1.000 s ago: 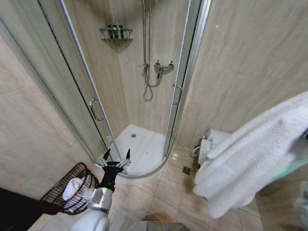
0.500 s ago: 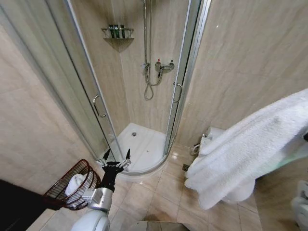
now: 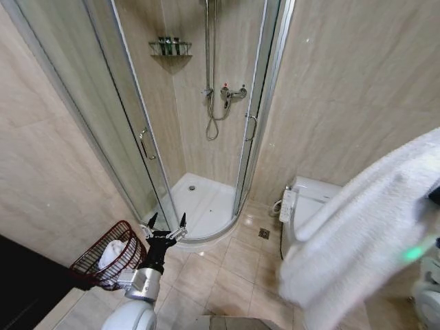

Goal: Discard the used towel into the hamper.

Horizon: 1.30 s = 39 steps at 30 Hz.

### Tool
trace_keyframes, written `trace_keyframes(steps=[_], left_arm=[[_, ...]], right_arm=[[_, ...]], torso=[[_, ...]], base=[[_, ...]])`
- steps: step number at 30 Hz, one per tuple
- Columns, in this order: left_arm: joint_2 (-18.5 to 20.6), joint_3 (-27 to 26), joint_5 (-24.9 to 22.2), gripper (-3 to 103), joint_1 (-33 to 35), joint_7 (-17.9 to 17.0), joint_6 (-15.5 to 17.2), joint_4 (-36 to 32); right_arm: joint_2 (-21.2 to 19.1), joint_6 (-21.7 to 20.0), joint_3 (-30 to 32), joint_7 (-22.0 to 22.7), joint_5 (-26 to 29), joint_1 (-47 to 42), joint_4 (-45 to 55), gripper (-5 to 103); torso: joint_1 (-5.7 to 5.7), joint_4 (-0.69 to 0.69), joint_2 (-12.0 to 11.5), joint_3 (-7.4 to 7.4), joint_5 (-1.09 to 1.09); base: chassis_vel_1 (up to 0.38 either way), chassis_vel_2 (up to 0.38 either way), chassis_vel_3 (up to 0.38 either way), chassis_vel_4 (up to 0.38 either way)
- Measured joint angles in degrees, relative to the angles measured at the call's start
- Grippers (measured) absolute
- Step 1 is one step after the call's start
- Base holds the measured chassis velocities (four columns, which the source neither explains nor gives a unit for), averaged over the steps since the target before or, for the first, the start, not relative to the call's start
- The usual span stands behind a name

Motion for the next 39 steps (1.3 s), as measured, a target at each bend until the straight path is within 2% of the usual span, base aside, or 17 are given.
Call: trace_keyframes(steps=[22,39], left_arm=[[0.0,0.0,0.0,100,0.0,0.0,0.0,0.0],[0.0,0.0,0.0,100,0.0,0.0,0.0,0.0]], right_arm=[[0.2,1.8,-1.4,0.5,-0.2,0.3,0.0,2],[0.4,2.4,-2.1,0.6,-0.7,0.3,0.0,2]], torso=[[-0.16,-0.01,-0.2,-0.14,-0.01],[-2.06,-0.01,-4.1,-2.29,0.0]], base=[[0.041,-0.036,-0.036,0.035],[0.036,0.036,0.032,0.036]])
